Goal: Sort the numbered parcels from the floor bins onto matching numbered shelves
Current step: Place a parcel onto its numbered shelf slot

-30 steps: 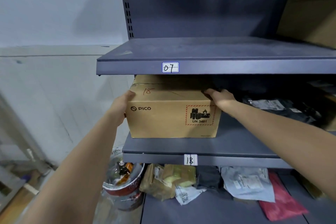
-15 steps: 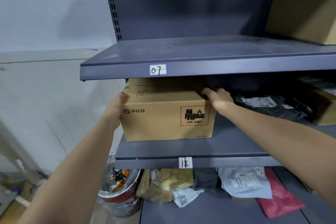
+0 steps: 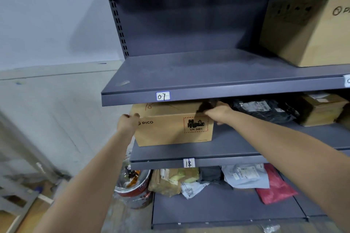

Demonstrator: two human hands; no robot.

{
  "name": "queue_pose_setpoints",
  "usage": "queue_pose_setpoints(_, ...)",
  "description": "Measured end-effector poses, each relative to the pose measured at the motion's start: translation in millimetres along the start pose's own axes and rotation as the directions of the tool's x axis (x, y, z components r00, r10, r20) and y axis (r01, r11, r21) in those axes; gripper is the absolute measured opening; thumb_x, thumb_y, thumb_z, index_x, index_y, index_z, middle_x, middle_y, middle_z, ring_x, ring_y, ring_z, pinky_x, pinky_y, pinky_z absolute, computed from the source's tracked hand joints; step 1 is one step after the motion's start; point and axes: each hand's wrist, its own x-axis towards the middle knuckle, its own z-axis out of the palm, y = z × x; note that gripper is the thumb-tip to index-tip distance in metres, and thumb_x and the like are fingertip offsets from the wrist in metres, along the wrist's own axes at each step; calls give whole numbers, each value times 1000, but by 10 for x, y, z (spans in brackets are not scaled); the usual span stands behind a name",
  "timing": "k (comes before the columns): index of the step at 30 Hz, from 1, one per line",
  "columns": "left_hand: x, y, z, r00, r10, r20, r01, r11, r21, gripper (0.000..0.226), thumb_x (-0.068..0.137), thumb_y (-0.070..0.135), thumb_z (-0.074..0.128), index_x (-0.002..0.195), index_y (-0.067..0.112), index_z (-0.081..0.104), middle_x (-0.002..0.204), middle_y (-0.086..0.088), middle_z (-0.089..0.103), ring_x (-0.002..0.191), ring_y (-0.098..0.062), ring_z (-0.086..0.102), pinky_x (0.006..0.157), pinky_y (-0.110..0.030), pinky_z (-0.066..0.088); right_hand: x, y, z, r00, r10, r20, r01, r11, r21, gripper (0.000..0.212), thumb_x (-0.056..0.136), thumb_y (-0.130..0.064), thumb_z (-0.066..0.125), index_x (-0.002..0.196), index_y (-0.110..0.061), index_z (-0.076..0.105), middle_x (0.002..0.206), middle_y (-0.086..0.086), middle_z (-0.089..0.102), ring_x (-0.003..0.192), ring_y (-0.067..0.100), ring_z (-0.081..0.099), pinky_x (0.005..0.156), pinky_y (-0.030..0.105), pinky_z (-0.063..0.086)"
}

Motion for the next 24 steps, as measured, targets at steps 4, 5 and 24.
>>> queue_pose_setpoints(4, -524, 128, -74, 996, -48, 73, 43, 996, 73, 20, 96, 20, 52, 105, 5, 61, 115, -20, 61, 97, -35, 57, 89, -40, 47, -387, -34, -132, 990, 1, 144, 12, 996, -85, 31, 92, -32, 58, 111, -7, 55, 85, 1, 54, 67, 11, 51, 54, 24, 47)
queue_pose_setpoints(5, -649, 179, -95, 992, -66, 111, 58, 995, 76, 22, 96, 19, 54, 111, 4, 61, 119, -20, 60, 100, -35, 57, 92, -40, 46, -491, -30, -195, 985, -12, 173, 28, 996, -88, 42, 92, -32, 59, 125, -8, 51, 94, 2, 55, 69, 11, 51, 51, 23, 44)
queue_pose_setpoints(24, -2684, 1653, -145, 716, 238, 657, -542, 782, 307, 18, 97, 33, 52, 104, 19, 61, 105, 0, 53, 95, -19, 49, 80, -27, 38, -2439, 211, -1497, 993, -109, -44, 104, 989, -106, 67, 91, -42, 61, 147, -16, 35, 147, 8, 44, 132, 26, 44, 98, 26, 38)
